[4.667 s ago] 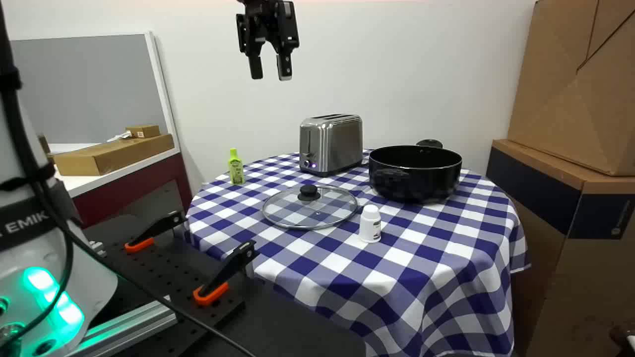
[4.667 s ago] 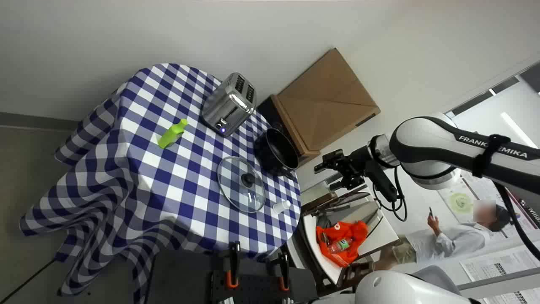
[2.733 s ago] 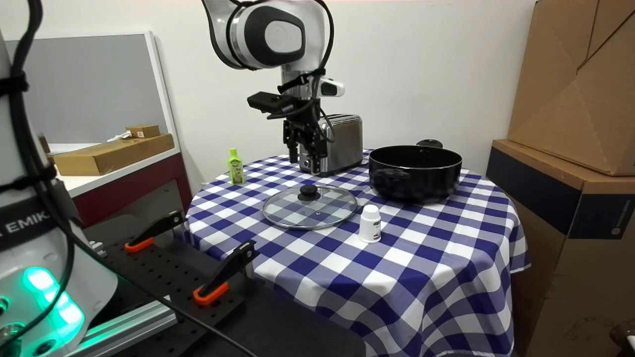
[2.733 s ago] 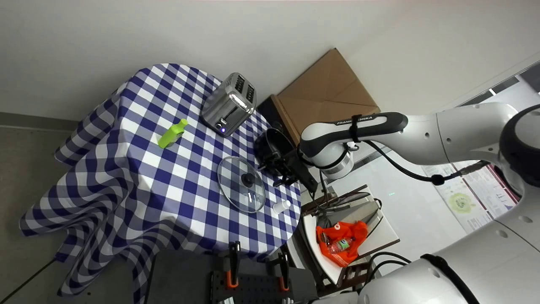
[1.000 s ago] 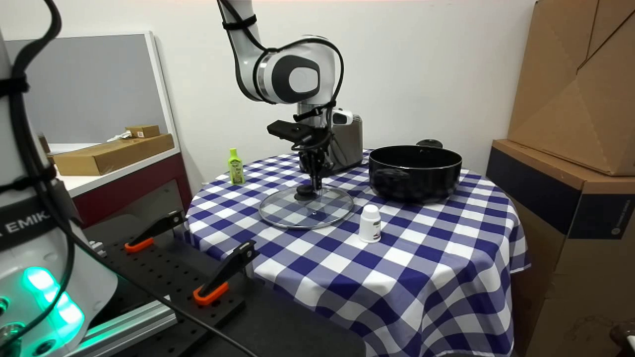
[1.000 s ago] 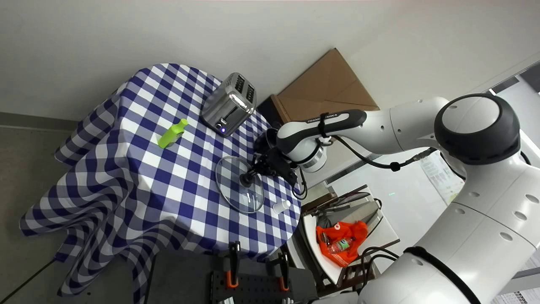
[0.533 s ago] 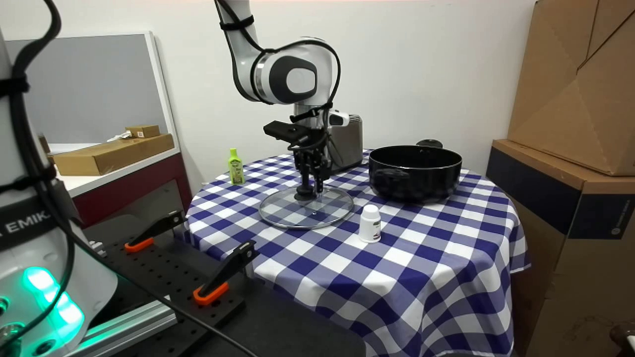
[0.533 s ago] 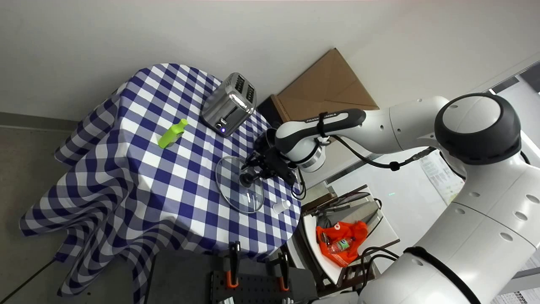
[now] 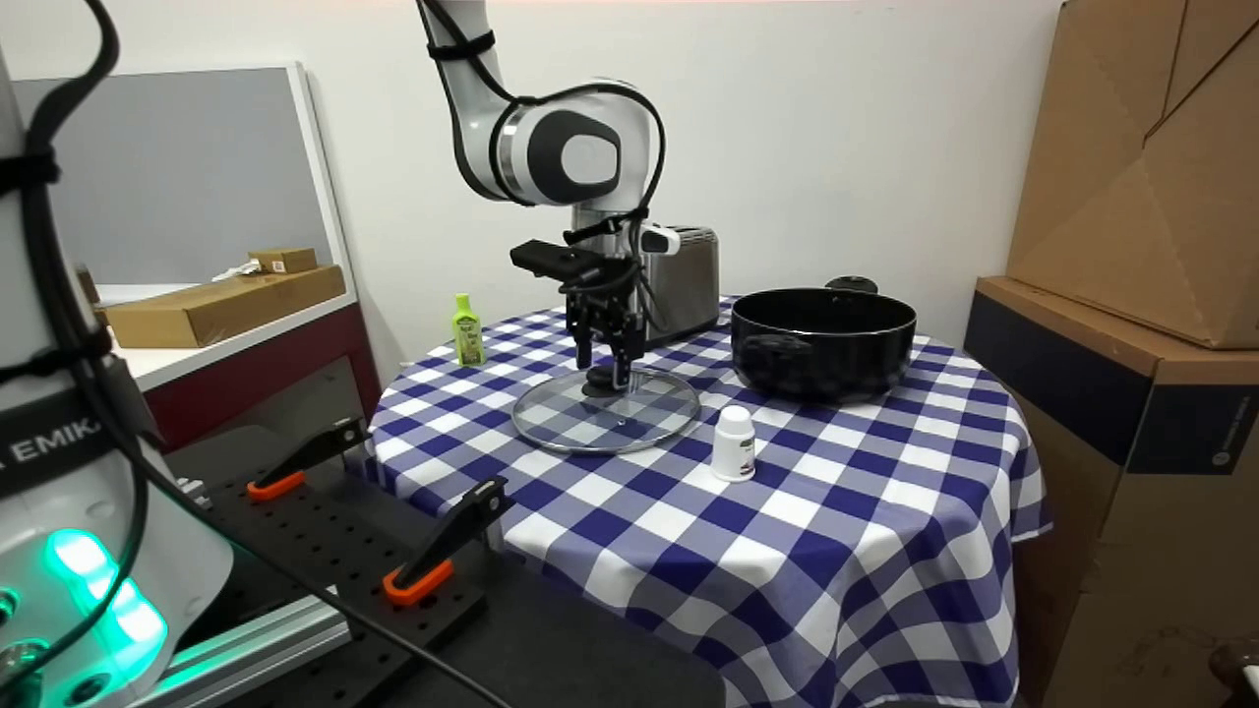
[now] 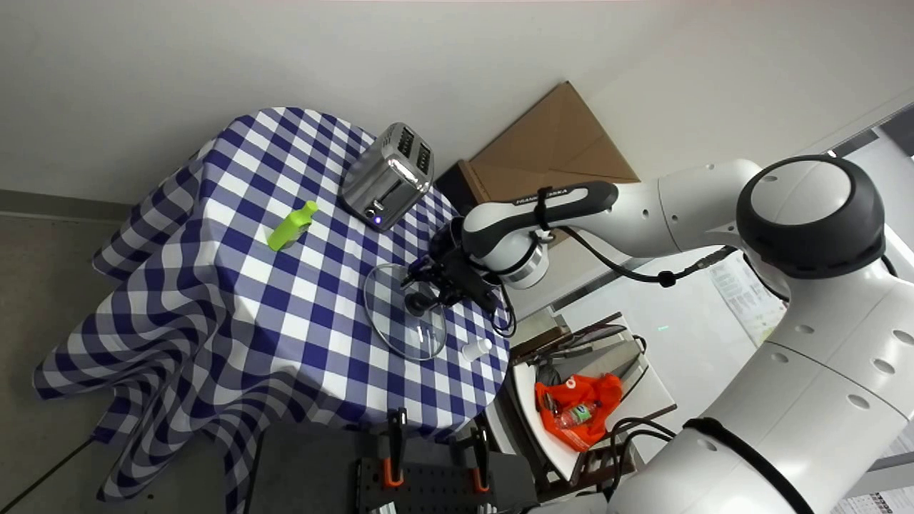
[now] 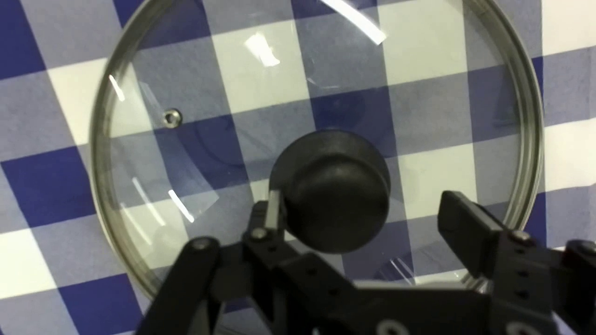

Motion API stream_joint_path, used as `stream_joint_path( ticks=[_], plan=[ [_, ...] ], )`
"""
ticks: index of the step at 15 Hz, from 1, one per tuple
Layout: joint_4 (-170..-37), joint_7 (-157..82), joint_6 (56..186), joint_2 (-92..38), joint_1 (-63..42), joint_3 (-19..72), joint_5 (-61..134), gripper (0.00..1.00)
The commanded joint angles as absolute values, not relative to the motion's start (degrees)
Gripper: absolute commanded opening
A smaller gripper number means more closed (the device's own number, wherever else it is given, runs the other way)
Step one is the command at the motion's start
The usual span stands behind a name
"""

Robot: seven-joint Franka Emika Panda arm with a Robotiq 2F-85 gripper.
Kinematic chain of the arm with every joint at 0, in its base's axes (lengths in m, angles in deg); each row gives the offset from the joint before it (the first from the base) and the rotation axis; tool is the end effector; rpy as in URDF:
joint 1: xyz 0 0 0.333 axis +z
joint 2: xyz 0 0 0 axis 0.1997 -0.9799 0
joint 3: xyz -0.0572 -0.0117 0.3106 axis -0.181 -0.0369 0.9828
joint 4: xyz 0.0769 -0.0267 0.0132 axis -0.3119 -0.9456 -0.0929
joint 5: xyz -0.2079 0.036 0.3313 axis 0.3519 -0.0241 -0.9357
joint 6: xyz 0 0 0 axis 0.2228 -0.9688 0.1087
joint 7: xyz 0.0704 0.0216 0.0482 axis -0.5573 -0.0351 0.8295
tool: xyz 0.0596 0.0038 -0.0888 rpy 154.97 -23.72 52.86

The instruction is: Put the glass lid on the black pot.

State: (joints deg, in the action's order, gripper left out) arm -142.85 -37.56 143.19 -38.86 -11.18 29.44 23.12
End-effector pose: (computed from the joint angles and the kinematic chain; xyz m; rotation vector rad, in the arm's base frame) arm 0.5100 -0.0112 0.1265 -3.0595 0.3928 0.0941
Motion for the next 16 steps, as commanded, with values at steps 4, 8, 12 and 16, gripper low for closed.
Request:
stream_joint_path(
  ticks=[4,8,12,16],
  plan=[
    [-143.2,-41.9,138.9,-37.1,-9.1,26.8,28.2,0.29],
    [-143.5,-42.3,137.0,-35.6,-9.0,27.2,29.2,0.25],
    [-143.3,-41.4,131.6,-30.7,-9.7,28.1,28.5,0.25],
    [-141.3,-41.9,124.7,-23.7,-10.3,27.3,29.3,0.25]
  ],
)
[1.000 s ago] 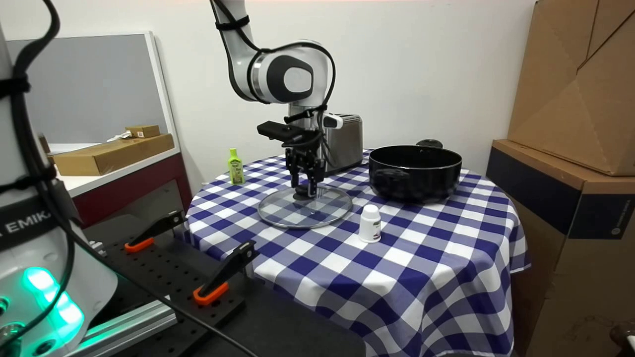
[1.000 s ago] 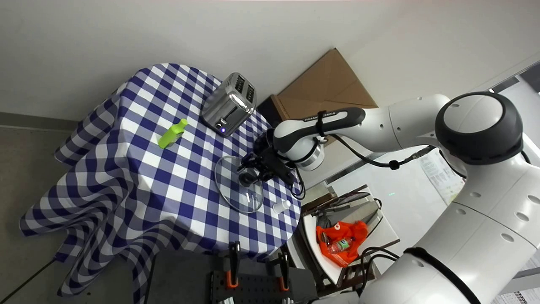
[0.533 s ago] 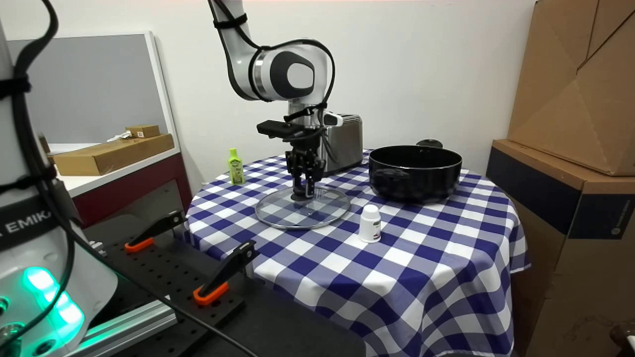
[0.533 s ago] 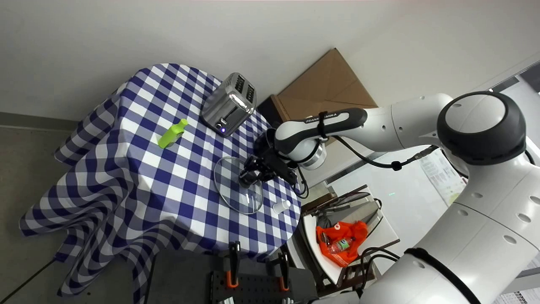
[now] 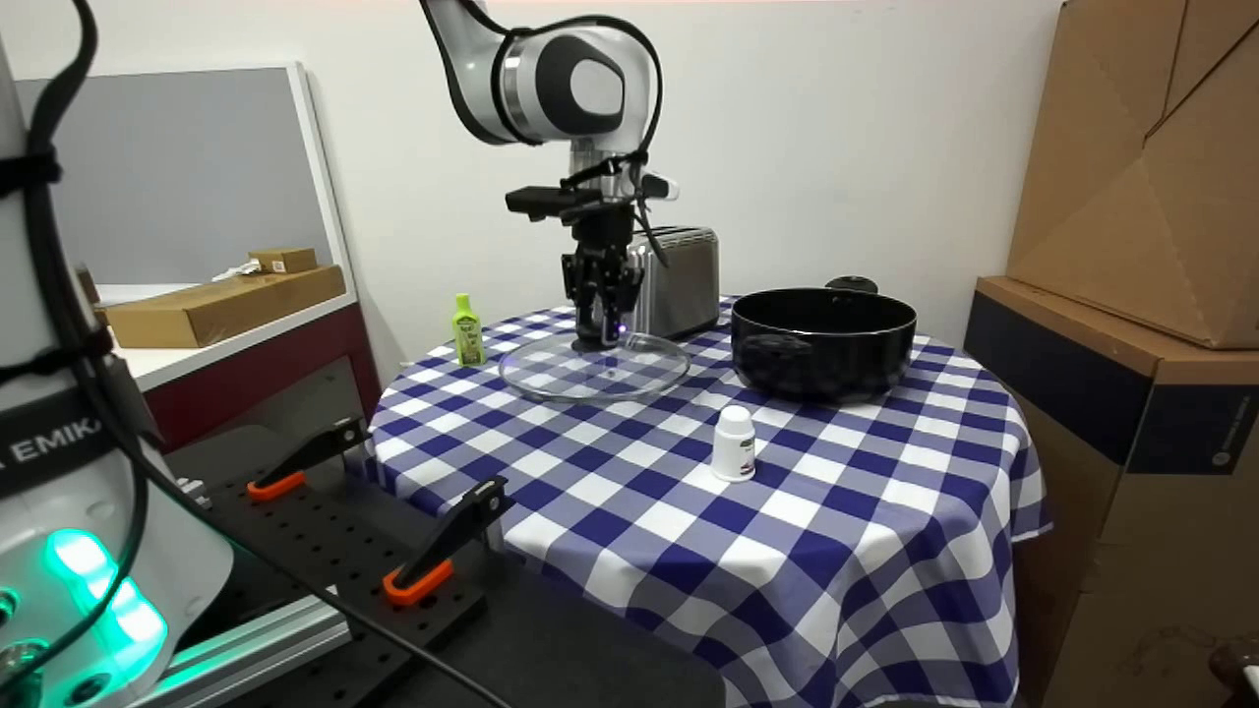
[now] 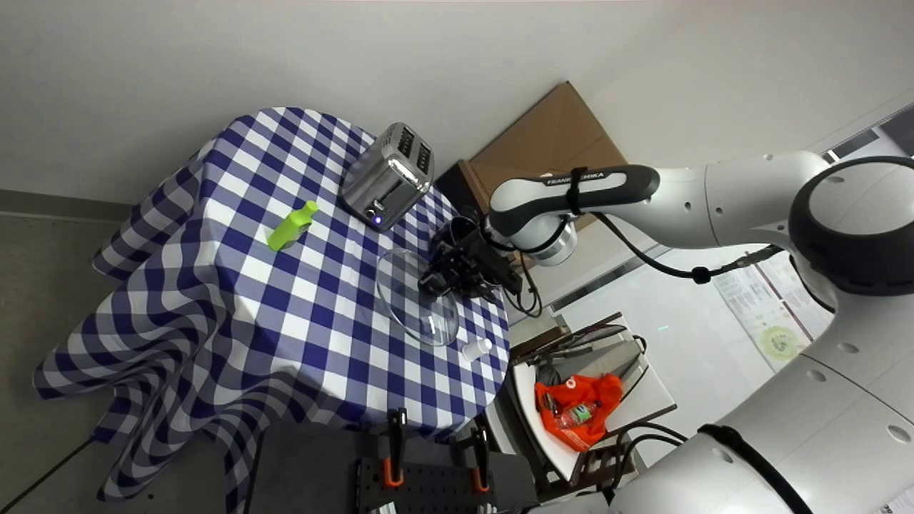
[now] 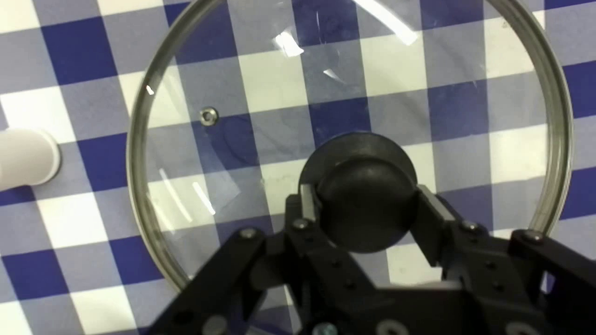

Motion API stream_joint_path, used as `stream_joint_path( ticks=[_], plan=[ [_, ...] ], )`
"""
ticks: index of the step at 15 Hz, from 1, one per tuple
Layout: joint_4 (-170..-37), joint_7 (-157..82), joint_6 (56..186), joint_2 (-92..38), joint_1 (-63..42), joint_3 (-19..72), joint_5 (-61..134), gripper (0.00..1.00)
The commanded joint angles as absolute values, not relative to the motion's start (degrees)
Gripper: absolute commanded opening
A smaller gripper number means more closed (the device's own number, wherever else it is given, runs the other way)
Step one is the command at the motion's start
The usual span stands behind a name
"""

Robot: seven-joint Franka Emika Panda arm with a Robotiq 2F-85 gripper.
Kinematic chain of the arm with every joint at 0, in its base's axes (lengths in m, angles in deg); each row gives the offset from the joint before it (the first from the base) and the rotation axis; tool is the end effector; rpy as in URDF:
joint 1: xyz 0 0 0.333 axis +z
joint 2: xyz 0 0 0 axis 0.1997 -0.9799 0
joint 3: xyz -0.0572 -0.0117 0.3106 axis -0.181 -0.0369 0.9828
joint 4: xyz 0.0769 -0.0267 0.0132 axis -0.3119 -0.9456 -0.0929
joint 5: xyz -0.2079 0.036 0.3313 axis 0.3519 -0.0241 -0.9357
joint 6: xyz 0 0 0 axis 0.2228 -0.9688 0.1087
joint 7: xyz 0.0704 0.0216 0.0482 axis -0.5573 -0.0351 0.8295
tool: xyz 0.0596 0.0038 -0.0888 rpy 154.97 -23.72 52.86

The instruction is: Put the glass lid on the black pot.

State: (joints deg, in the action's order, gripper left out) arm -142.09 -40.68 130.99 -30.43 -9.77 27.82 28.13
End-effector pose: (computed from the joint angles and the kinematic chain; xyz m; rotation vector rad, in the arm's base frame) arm 0.5177 -0.0074 0.1900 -3.0912 0.3482 0.1760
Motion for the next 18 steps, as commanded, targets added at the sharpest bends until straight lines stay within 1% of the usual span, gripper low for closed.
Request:
stream_joint_path(
  ticks=[1,5,9,13,18],
  plan=[
    [-140.3,-41.7,122.6,-22.1,-10.8,27.2,29.0,0.25],
    [-135.9,-40.7,116.5,-17.7,-13.0,26.7,28.1,0.25],
    [-129.3,-40.8,113.2,-17.3,-15.6,25.1,28.3,0.25],
    [-120.0,-39.7,110.9,-21.8,-19.0,22.6,27.8,0.25],
    [-108.2,-37.7,111.3,-31.2,-22.5,21.2,26.9,0.25]
  ],
)
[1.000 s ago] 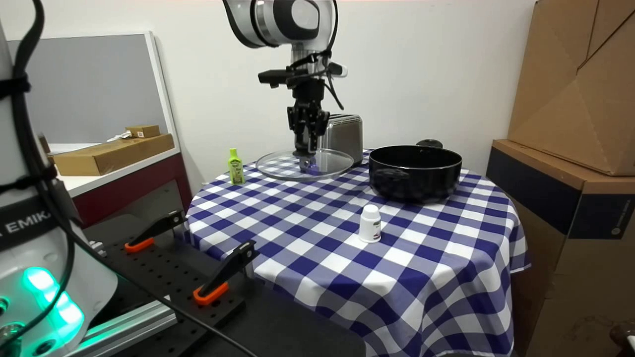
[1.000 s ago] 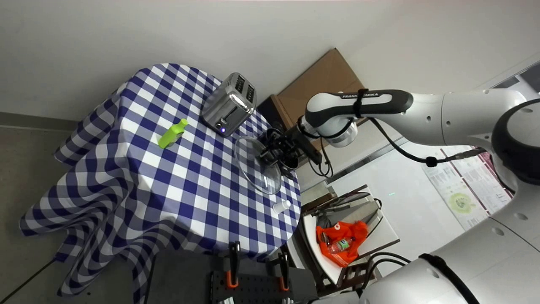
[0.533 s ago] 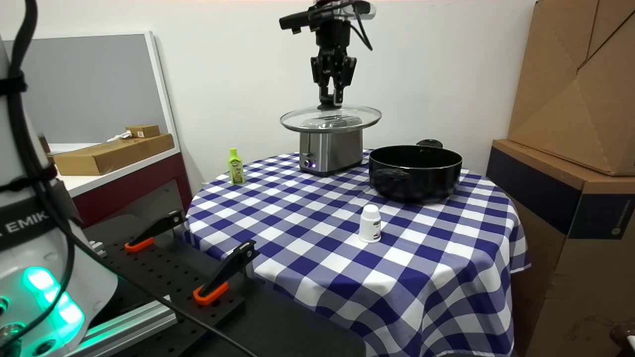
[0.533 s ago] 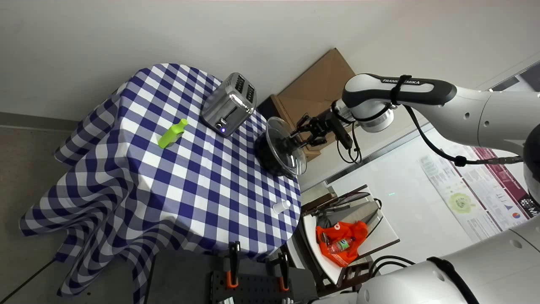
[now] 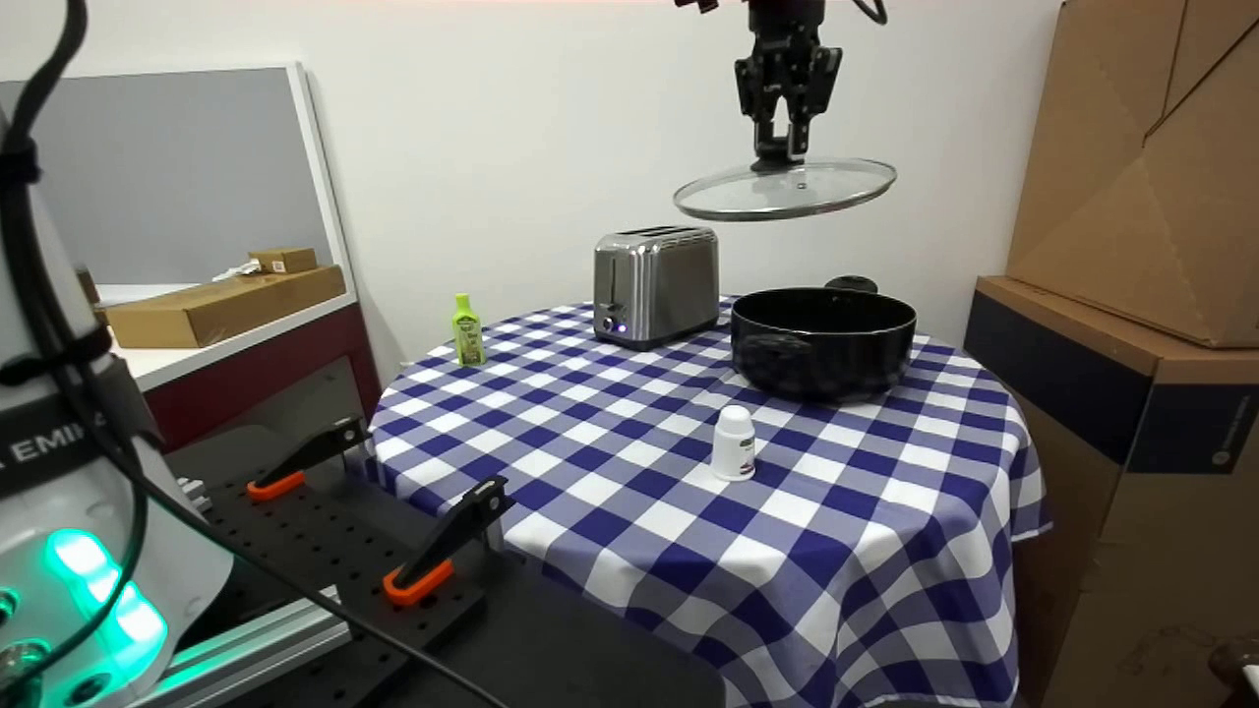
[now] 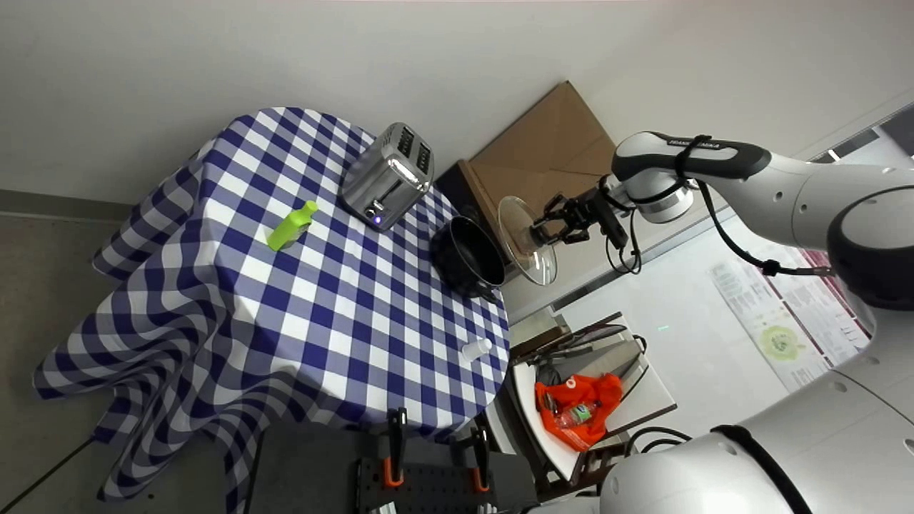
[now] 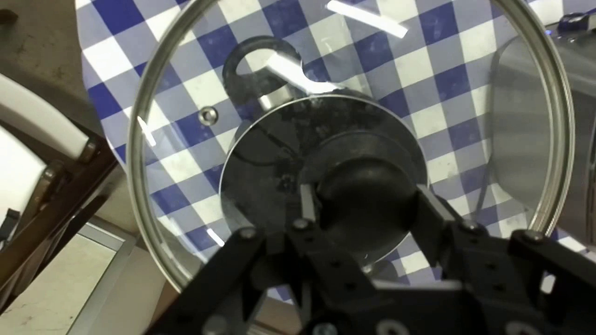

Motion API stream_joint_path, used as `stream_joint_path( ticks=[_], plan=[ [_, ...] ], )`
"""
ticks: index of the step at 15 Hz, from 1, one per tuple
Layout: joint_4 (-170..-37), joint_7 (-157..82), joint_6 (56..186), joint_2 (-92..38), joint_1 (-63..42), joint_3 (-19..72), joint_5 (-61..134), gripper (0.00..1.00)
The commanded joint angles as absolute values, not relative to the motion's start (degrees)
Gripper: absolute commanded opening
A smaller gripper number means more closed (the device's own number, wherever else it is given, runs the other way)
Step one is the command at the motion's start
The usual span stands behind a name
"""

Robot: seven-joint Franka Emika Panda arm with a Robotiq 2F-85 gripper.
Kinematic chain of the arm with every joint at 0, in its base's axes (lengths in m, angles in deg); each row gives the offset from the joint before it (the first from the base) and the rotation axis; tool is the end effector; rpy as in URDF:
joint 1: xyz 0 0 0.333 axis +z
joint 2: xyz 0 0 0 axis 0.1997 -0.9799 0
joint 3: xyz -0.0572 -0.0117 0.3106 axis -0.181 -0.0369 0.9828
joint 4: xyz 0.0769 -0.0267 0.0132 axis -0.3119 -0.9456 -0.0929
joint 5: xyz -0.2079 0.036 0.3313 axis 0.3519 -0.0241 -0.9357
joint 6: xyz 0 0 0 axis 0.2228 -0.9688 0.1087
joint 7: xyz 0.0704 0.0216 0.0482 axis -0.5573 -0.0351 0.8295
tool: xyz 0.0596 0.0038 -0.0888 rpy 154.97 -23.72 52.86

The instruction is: Put the glass lid on the black pot.

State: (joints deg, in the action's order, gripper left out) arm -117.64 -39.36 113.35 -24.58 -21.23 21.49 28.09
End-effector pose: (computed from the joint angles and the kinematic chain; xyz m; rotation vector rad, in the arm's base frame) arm 0.5976 -0.1906 0.3988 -3.0201 0.7416 -0.1801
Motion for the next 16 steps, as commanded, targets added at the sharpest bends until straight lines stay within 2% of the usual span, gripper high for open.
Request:
stream_joint_path(
  ticks=[1,9,16],
  plan=[
    [-105.9,-37.3,111.2,-33.2,-23.1,21.4,26.2,0.25],
    [-90.5,-34.3,109.6,-48.0,-26.0,24.2,23.3,0.25],
    [-83.9,-33.0,107.4,-55.8,-27.8,25.4,23.4,0.25]
  ],
)
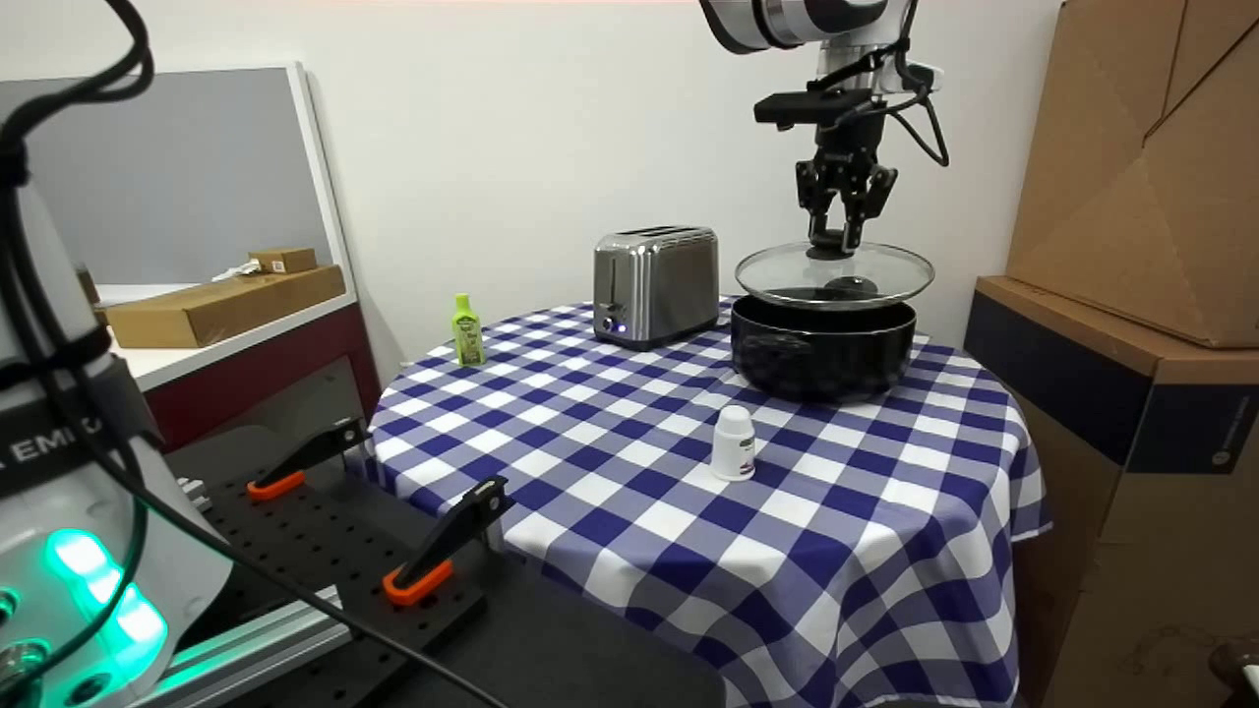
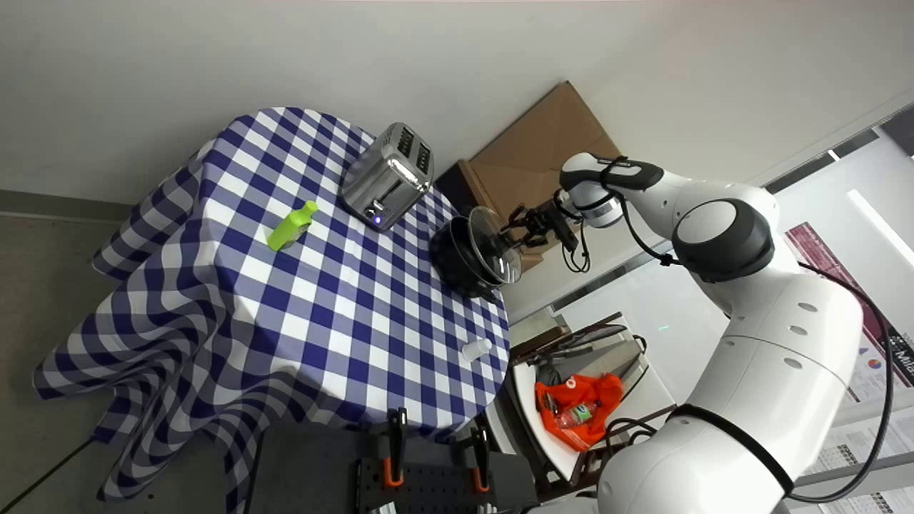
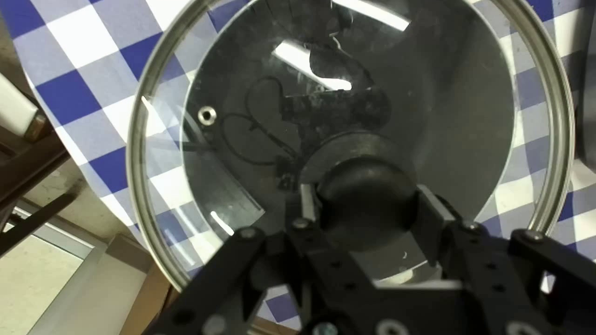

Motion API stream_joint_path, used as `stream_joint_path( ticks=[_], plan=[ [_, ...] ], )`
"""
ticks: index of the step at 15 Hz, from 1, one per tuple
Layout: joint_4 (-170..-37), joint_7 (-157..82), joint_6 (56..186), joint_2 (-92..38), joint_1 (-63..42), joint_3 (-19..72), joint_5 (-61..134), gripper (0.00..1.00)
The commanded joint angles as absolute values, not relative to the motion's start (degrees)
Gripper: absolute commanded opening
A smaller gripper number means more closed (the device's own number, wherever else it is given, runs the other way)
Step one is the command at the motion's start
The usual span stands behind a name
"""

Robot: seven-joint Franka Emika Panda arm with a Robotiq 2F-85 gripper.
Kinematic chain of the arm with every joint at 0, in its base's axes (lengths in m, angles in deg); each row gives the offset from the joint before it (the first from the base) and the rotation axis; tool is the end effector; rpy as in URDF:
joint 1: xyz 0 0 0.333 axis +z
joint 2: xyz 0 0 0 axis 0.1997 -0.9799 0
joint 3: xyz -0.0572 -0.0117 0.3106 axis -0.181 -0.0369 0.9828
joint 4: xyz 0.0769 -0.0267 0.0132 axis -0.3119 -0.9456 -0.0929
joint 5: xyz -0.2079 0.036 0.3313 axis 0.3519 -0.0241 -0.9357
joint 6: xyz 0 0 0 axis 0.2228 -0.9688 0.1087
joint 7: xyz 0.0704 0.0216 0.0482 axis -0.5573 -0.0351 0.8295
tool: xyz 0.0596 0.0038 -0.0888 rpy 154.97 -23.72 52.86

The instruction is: Put the glass lid on the black pot.

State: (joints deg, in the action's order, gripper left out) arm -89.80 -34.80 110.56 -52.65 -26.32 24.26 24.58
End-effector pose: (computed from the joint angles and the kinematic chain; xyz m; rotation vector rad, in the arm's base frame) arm 0.6982 -0.2408 0.2854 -3.0132 0.6921 -0.1074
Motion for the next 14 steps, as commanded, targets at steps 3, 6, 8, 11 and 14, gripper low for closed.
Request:
stream_joint_path(
  ticks=[3,6,8,11,14],
  plan=[
    [-82.3,-32.5,108.1,-57.5,-28.3,26.0,23.3,0.25],
    [-81.8,-32.0,108.5,-58.4,-28.4,26.7,23.3,0.25],
    [-81.7,-31.7,108.6,-58.8,-28.3,27.1,23.3,0.25],
    [-81.9,-31.4,108.9,-59.0,-28.1,27.6,23.4,0.25],
    [-81.9,-31.0,108.7,-59.4,-28.1,27.6,23.6,0.25]
  ],
)
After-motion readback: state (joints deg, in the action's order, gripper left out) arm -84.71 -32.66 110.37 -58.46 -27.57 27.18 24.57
